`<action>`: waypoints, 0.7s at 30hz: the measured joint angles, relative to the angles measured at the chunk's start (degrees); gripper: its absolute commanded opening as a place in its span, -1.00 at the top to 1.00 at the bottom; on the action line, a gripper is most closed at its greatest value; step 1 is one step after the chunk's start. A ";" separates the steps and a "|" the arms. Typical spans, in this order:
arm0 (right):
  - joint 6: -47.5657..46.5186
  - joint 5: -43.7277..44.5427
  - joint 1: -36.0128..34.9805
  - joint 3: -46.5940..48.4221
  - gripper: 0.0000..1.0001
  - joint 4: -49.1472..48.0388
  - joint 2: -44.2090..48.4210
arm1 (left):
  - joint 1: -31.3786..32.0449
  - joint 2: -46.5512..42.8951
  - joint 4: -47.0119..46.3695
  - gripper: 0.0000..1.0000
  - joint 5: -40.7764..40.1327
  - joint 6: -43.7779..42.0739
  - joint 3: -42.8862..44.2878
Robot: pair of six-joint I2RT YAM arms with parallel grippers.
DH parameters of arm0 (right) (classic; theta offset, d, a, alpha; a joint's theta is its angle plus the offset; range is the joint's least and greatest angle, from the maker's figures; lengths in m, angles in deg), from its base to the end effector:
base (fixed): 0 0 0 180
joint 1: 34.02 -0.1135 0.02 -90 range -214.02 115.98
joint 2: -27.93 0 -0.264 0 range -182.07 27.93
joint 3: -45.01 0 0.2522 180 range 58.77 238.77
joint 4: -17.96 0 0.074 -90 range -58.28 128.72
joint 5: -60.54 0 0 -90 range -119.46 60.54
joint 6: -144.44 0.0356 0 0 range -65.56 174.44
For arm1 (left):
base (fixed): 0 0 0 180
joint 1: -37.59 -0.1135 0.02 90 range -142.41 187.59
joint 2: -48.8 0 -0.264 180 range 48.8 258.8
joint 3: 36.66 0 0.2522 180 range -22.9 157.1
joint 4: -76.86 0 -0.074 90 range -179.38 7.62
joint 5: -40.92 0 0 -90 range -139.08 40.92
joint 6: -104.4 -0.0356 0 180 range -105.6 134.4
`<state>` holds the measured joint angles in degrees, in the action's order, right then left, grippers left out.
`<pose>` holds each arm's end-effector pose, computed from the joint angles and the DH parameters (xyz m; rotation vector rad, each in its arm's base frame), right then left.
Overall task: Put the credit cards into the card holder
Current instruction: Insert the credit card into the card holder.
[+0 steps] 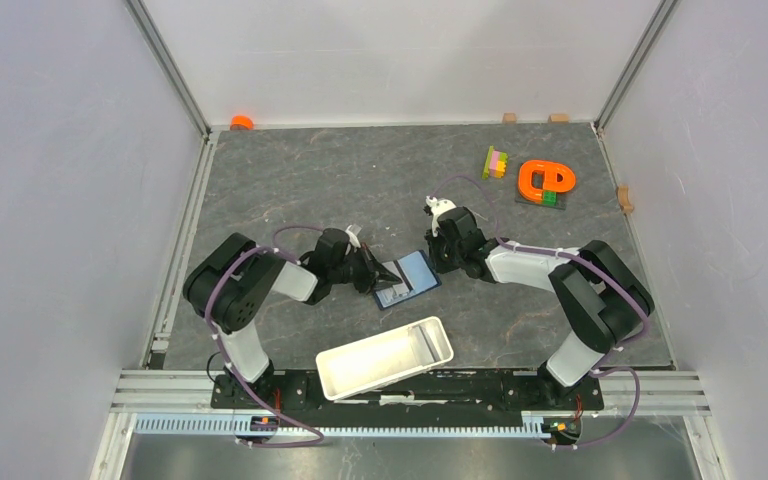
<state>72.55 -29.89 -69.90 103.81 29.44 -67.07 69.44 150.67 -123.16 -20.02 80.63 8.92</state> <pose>0.2594 0.1879 0.1465 -0.3821 2.4211 0.4388 0.2449 -0.1725 0.0999 -0.4298 2.5118 -1.3958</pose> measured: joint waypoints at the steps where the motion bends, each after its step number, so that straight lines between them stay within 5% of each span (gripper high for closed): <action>1: 0.04 0.09 0.00 0.00 0.79 -0.02 -0.02 | 0.00 0.13 -0.87 0.95 0.02 0.72 -0.48; 21: 0.13 0.26 0.00 0.00 0.84 -0.07 -0.04 | 0.00 6.58 -12.26 0.96 3.74 6.78 -1.25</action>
<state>72.68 -29.63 -69.90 103.81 29.37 -67.11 69.44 157.25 -135.42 -16.28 87.41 7.67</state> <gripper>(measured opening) 0.087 0.036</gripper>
